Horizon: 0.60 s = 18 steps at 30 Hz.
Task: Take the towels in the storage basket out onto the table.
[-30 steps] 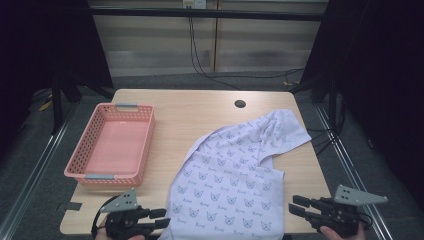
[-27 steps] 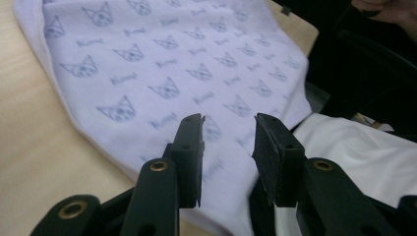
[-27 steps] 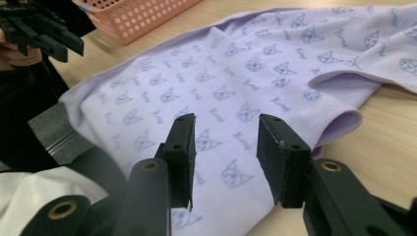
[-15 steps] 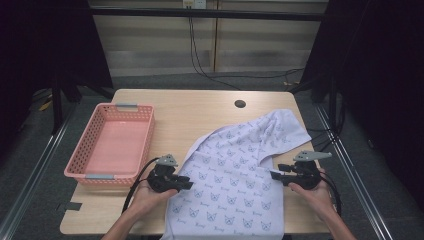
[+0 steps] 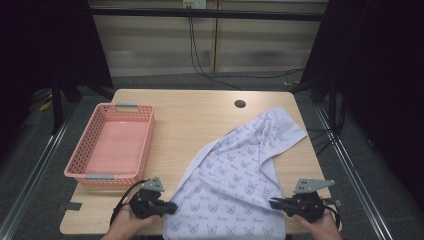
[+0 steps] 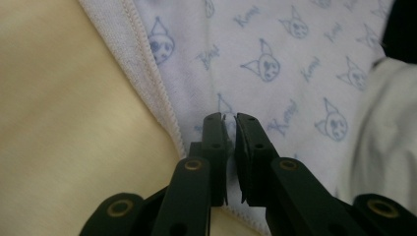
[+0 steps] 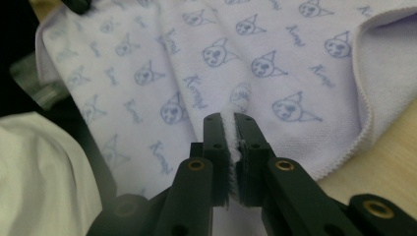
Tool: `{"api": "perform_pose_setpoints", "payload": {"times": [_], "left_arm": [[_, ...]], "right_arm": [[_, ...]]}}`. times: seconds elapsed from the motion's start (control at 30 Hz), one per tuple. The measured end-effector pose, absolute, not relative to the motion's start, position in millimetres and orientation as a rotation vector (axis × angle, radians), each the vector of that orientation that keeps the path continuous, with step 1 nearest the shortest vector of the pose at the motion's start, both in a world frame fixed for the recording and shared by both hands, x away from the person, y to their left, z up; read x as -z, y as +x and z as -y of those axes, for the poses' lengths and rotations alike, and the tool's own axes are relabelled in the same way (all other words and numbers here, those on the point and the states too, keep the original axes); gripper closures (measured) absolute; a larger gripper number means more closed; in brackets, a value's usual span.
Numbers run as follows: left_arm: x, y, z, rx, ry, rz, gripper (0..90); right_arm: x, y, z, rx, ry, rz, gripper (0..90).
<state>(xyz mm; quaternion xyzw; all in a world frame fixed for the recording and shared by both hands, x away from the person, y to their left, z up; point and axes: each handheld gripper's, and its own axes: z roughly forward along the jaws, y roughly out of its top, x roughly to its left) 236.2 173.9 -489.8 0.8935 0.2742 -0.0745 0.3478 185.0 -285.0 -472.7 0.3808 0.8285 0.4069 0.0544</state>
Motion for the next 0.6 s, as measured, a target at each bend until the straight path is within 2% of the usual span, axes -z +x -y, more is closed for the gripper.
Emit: {"api": "perform_pose_setpoints", "payload": {"times": [0.03, 0.1, 0.13, 0.17, 0.27, 0.43, 0.47, 0.6], "left_arm": [[489, 231, -174, 0.228, 2.333, -0.678, 83.8], [488, 227, -174, 0.204, 2.340, -0.650, 82.7], [485, 231, -176, 0.208, 2.307, -0.656, 79.7], [485, 231, -176, 0.208, 2.307, -0.656, 78.8], [482, 252, -172, 0.188, 2.180, -0.702, 75.3], [473, 278, -155, 0.115, 2.115, -0.717, 71.7], [471, 293, -145, 0.086, 2.093, -0.732, 69.3], [472, 313, -131, 0.034, 2.101, -0.750, 64.0]], "right_arm": [[471, 182, 284, -1.221, 1.147, -2.531, 84.6], [470, 182, 283, -1.246, 1.160, -2.549, 83.3], [465, 180, 281, -1.254, 1.131, -2.558, 73.2], [465, 180, 281, -1.254, 1.131, -2.558, 73.2], [457, 192, 288, -1.329, 1.167, -2.473, 59.7], [454, 219, 296, -1.284, 1.212, -2.386, 60.3], [462, 236, 297, -1.239, 1.243, -2.380, 58.9], [481, 260, 287, -1.127, 1.265, -2.415, 56.2]]}}
